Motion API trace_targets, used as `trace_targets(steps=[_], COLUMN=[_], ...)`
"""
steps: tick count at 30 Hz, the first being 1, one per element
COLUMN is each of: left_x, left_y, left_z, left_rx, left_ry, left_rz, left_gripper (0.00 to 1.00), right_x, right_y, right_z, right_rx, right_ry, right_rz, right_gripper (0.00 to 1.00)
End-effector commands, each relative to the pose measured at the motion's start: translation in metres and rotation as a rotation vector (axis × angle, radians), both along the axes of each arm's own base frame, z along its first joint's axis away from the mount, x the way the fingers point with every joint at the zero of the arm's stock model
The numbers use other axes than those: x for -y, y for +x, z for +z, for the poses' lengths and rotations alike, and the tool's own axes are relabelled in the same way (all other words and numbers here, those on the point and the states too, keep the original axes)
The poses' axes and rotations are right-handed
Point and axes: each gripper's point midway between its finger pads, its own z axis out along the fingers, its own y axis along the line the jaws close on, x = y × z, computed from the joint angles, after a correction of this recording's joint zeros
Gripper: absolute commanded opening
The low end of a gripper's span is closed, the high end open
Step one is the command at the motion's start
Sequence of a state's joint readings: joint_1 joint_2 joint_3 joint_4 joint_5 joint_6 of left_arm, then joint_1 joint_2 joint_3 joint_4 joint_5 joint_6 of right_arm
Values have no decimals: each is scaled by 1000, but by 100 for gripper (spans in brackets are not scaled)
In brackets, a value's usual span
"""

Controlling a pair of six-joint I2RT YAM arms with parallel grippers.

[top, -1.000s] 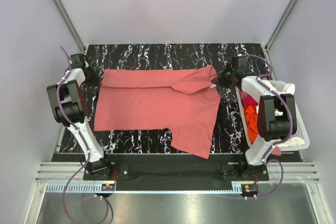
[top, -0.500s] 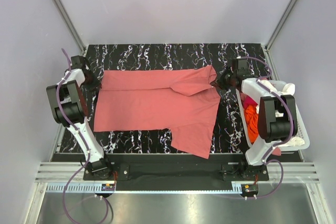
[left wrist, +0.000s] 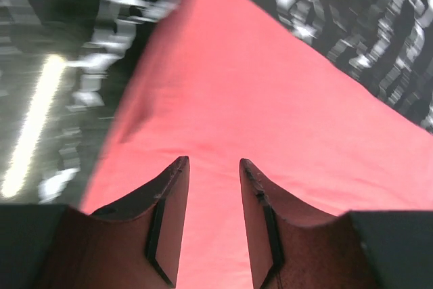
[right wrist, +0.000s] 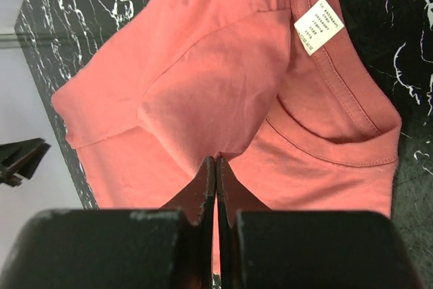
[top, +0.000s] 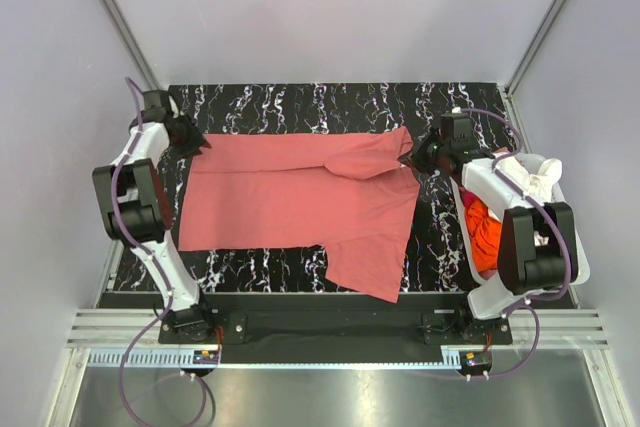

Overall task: Fold and stack the t-shirts
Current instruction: Fold the tshirt

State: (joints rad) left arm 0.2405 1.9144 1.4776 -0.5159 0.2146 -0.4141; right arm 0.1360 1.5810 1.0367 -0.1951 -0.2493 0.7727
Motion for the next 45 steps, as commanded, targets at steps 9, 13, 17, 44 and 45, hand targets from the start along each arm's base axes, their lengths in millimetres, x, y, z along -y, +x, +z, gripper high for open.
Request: trace_targets(steps=[9,13,17,44,45], left_x=[5,-6,-13,105,98], left_y=[-8,-14,-18,23,27], left_z=[-62,-74,-77,9,0], left_rx=[-166,-211,-239,52,35], left_ry=[-15,40,75,-204,-214], left_rz=[6,25,41,-241,-218], left_gripper=[40,40,40,46,46], right_x=[2,2,4,-15,-12], right_y=[-31,-40,-45,54,59], right_z=[-13,-30,-45,26,14], right_rx=[-14,-31,-21,151,107], right_ry=[-56,-92,-111,-497,-493], right_rz=[-52,-87,-113,145,146], right_gripper=[0,0,0,45,45])
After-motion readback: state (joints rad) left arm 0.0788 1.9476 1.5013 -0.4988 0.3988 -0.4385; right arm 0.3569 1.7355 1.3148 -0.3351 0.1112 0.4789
